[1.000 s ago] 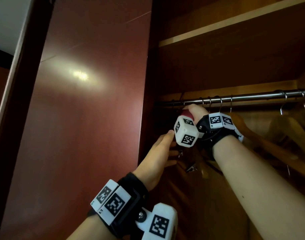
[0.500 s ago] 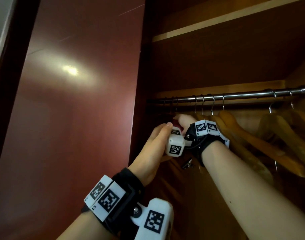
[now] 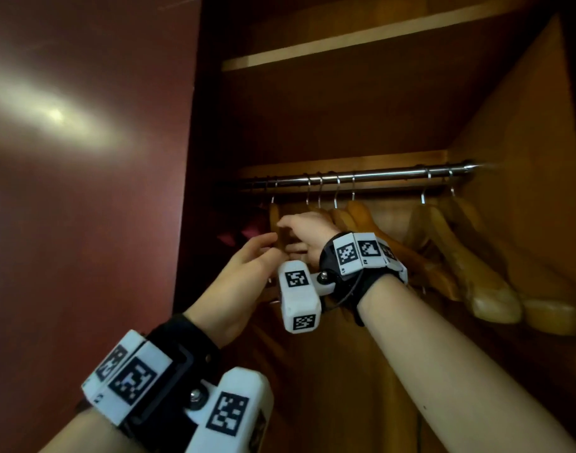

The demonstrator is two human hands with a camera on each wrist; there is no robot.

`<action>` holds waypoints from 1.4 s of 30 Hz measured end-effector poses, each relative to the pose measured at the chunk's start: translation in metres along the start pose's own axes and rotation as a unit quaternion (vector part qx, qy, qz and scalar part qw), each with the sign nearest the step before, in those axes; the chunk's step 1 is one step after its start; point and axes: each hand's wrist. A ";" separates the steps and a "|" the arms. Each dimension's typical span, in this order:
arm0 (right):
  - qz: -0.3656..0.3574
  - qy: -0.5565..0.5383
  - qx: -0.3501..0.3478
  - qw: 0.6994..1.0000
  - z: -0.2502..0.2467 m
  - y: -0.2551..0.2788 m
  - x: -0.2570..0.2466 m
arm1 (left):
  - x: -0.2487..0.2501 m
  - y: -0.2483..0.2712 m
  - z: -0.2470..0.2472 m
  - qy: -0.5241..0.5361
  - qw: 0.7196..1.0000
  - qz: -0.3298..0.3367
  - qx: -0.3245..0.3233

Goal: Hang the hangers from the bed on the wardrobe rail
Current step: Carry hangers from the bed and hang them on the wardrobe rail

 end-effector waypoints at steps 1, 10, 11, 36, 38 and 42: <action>0.003 0.002 0.001 1.000 -0.003 0.005 0.000 | 0.000 0.001 0.002 -0.004 1.000 -0.003 0.000; -0.028 -0.026 -0.030 0.999 -0.026 0.040 0.000 | -0.008 0.012 0.019 -0.056 0.998 -0.026 -0.018; -0.036 -0.033 -0.031 0.998 -0.029 0.044 0.000 | -0.009 0.013 0.020 -0.061 0.998 -0.027 -0.018; -0.183 0.187 0.161 0.952 -0.094 0.101 0.019 | -0.021 0.001 0.024 -0.124 0.990 0.048 0.044; -0.185 0.264 0.197 0.926 -0.098 0.099 0.018 | -0.022 0.000 0.026 -0.114 0.992 0.033 0.037; -0.123 0.402 0.197 0.886 -0.098 0.094 0.020 | -0.024 -0.007 0.035 -0.121 0.993 0.007 0.002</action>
Point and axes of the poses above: each hand's wrist, its own y-axis away from the middle knuckle, its own z-axis out of the palm, x = y × z, and after that the axes turned 2 degrees about y, right-handed
